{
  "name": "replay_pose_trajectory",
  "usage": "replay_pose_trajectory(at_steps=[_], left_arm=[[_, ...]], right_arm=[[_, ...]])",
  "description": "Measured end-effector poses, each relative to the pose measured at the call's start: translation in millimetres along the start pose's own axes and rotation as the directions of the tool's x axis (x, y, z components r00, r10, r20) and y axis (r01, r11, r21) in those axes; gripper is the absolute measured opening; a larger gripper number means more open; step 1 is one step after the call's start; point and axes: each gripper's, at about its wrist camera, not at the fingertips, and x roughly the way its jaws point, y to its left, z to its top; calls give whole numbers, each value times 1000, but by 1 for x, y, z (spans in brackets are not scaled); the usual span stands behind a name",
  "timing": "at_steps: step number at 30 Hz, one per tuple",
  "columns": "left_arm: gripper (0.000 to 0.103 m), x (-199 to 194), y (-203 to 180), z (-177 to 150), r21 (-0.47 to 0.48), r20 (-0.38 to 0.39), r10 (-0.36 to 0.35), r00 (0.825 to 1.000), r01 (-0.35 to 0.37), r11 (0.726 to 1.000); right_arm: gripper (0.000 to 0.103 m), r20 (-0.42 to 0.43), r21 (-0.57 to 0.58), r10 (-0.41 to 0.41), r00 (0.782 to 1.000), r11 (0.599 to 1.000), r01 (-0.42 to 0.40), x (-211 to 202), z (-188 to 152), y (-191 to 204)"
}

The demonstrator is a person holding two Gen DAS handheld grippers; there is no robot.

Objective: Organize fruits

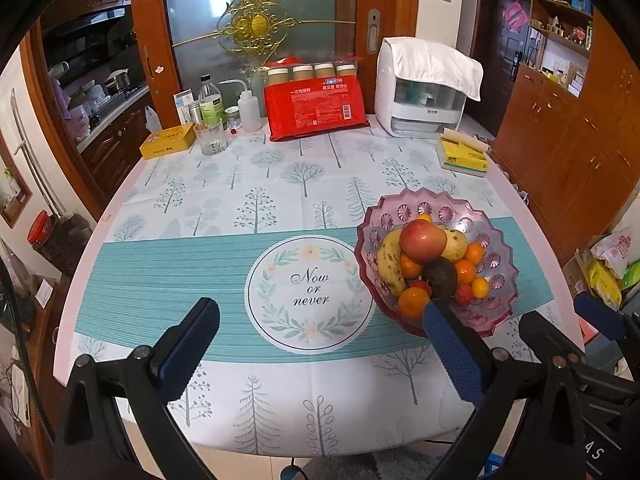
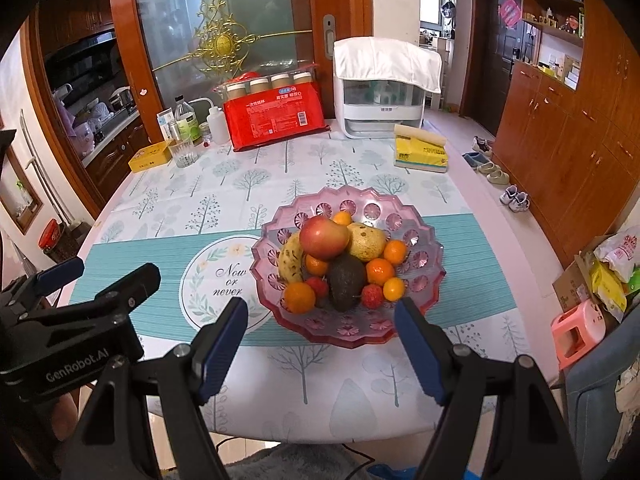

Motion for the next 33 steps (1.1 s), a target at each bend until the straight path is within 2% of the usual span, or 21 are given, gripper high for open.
replay_pose_trajectory(at_steps=[33], left_arm=[[101, 4, 3, 2, -17, -17, 32, 999, -33, 999]], right_arm=[[77, -6, 6, 2, 1000, 1000, -2, 0, -1, 0]])
